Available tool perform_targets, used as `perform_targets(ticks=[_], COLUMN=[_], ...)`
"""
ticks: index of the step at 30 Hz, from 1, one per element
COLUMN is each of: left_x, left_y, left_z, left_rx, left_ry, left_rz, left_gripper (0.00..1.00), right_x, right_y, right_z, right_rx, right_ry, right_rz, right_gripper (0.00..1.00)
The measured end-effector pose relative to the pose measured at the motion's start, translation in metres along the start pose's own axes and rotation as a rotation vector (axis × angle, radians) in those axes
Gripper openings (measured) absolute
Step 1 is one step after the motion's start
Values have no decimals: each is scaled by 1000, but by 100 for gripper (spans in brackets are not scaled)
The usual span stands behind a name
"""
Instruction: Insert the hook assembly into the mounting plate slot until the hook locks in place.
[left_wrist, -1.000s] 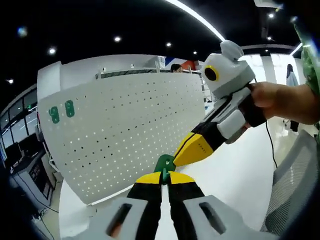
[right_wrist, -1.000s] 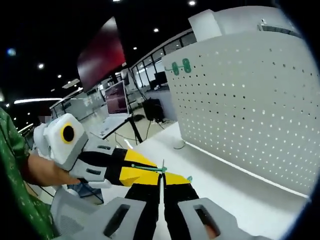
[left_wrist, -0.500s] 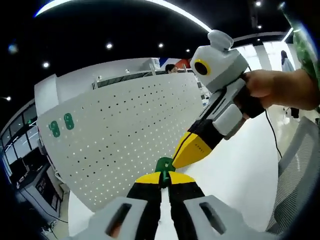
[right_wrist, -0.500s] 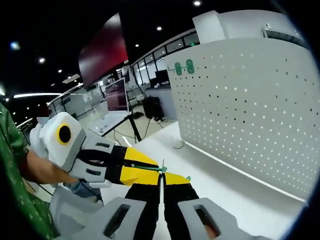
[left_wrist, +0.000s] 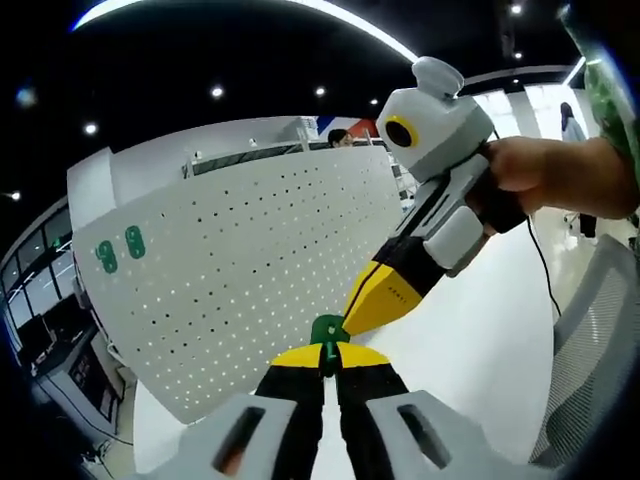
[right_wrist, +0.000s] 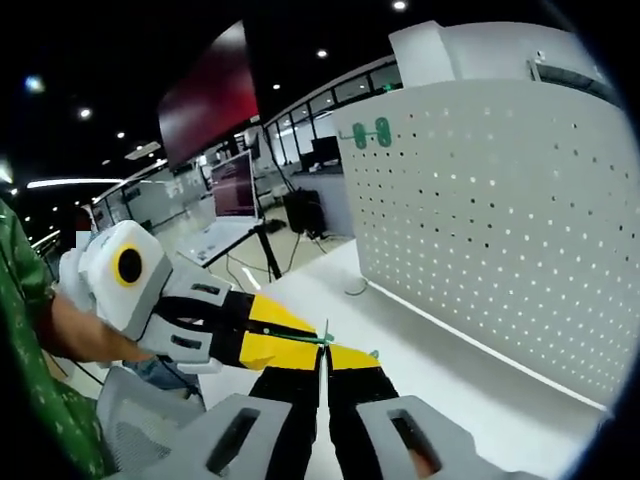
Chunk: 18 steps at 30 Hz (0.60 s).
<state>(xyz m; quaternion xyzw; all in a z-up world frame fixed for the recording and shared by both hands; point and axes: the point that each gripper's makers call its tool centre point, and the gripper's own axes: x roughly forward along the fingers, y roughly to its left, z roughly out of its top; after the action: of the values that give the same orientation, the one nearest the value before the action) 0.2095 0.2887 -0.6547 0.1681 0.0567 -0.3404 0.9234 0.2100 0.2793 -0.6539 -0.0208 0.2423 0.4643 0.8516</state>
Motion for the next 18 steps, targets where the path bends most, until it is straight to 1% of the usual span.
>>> perform_targets(ticks=[6, 15, 16, 18], left_x=[-1, -3, -3, -3], left_y=[0, 1, 2, 4], left_z=[1, 2, 1, 1], left_rx=[-17, -51, -60, -106], left_ry=[0, -9, -9, -16], left_rz=[4, 13, 14, 16], left_gripper=[3, 3, 3, 3], right_x=[-2, -1, -2, -3], right_y=[3, 6, 7, 8], right_z=[3, 7, 9, 10], right_rx=[-17, -19, -18, -29], right_ry=[-11, -21, -28, -28], right_rz=[-1, 2, 4, 5], right_gripper=[1, 1, 2, 5])
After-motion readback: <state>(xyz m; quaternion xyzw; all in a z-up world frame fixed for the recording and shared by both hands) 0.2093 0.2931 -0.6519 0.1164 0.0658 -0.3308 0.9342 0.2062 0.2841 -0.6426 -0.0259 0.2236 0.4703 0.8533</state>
